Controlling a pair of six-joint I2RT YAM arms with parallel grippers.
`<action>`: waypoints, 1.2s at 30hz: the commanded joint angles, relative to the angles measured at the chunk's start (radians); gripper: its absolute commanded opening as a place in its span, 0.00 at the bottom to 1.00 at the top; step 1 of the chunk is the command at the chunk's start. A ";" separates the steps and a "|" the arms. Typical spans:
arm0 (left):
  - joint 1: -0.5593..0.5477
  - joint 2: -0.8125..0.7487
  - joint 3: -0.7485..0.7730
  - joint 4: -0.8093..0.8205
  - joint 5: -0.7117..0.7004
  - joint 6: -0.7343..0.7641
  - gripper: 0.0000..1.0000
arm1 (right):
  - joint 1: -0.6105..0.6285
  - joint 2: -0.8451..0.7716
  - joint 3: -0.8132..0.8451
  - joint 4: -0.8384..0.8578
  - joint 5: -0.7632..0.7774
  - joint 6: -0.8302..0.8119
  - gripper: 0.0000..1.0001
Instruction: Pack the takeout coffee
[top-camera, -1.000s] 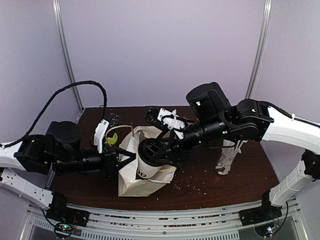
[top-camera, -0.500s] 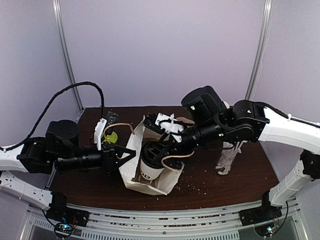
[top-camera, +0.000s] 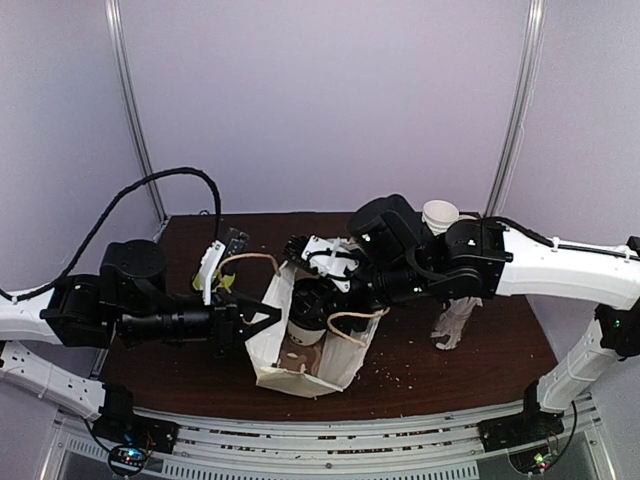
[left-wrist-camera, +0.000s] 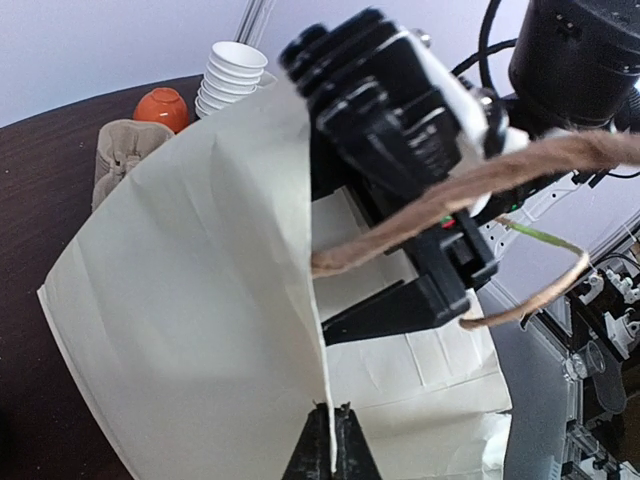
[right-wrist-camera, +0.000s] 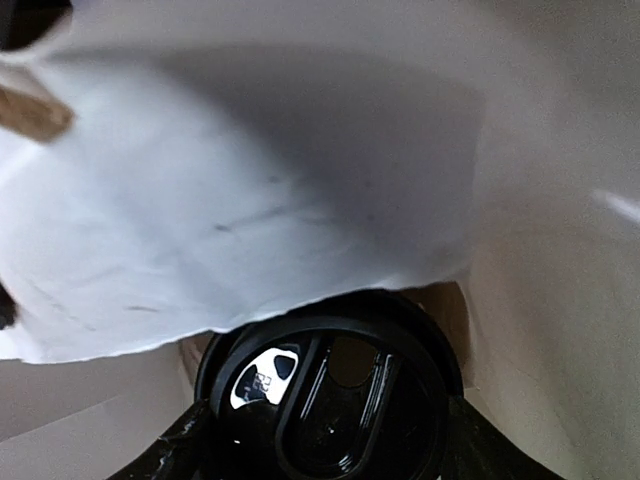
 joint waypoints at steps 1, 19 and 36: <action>0.015 -0.032 -0.010 0.065 0.062 -0.008 0.00 | 0.016 -0.020 -0.062 0.120 0.129 -0.013 0.41; 0.082 -0.084 -0.202 0.000 0.103 -0.079 0.00 | 0.034 -0.042 -0.295 0.398 0.147 0.017 0.41; 0.082 -0.056 -0.159 -0.018 0.081 -0.035 0.00 | 0.050 0.082 -0.286 0.460 0.178 -0.022 0.41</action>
